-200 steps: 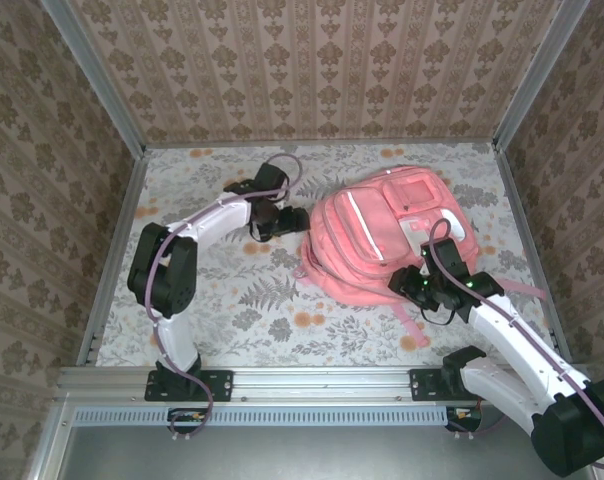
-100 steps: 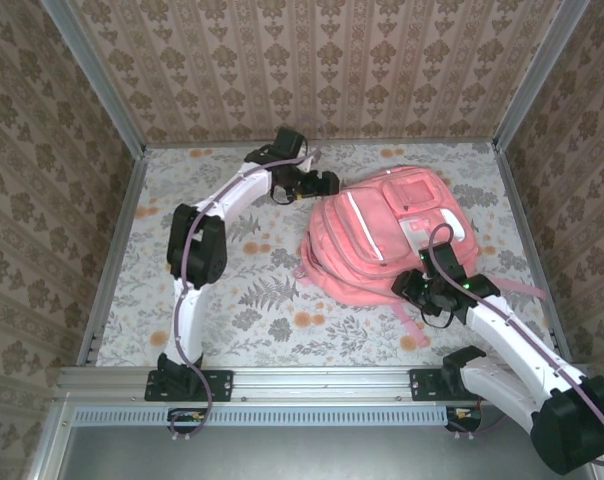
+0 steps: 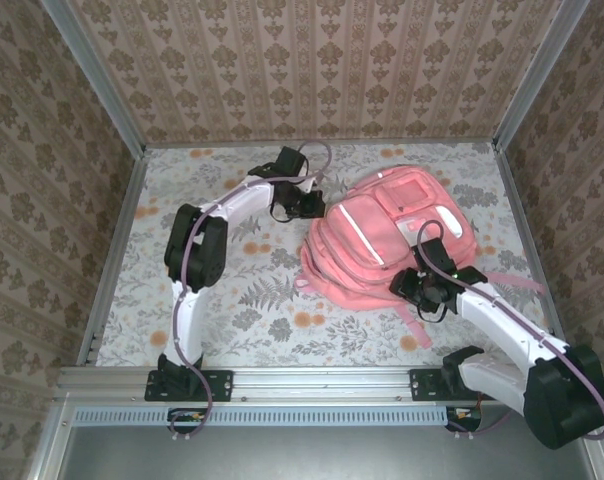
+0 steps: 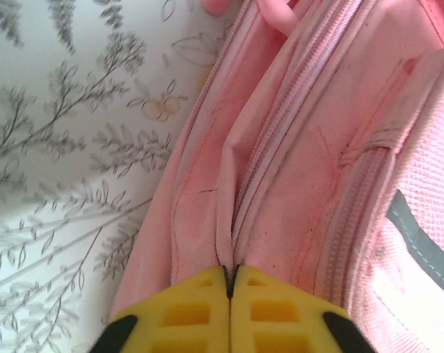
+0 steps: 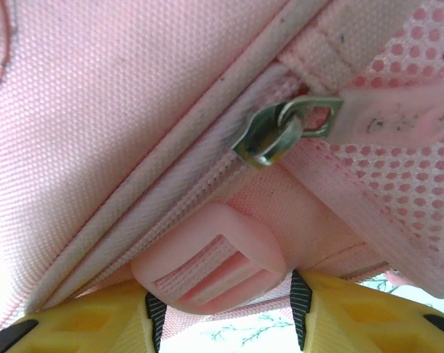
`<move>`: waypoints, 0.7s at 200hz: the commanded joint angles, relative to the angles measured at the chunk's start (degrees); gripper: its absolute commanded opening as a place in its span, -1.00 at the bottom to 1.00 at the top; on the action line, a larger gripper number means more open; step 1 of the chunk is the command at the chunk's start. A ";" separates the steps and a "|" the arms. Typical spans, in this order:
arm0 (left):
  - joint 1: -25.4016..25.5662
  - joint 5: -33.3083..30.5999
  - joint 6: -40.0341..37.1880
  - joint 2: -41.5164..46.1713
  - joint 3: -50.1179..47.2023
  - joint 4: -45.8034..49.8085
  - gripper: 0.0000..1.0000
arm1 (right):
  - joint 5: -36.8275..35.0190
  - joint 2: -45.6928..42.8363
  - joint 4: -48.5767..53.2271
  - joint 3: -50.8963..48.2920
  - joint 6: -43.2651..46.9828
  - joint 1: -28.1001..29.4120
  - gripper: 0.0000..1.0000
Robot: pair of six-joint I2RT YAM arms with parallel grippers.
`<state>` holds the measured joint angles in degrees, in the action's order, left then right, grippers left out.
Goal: Pack the student bag
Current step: Rotate the student bag at the center of the table.
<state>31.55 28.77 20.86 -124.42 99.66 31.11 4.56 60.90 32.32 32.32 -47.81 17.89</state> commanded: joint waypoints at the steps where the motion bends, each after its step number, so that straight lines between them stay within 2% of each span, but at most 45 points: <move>1: -1.12 0.65 0.45 4.17 -4.61 0.87 -1.00 | 0.60 3.08 -4.38 4.15 3.68 0.03 0.02; 30: -1.27 -0.52 1.31 8.64 -11.09 -1.55 -1.00 | 0.28 8.45 -4.32 8.27 6.37 -0.75 0.02; 68: -2.98 -2.64 5.08 20.12 -26.15 -6.87 -1.00 | -0.34 14.73 -5.39 14.12 8.88 -1.71 0.02; 100: -2.57 -3.82 7.11 29.88 -37.54 -8.04 -1.00 | 0.39 25.44 -5.68 22.93 11.93 -2.10 0.02; 123: 0.04 -5.29 10.41 37.13 -44.57 -9.11 -1.00 | 2.23 33.56 -5.58 30.66 13.75 -2.14 0.01; 140: 4.41 -7.14 13.54 41.24 -47.50 -9.66 -1.00 | 3.27 39.27 -4.92 36.70 14.99 -2.11 0.00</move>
<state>29.50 18.87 29.76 -88.68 55.64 20.97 4.25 94.35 32.77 60.88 -35.42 15.25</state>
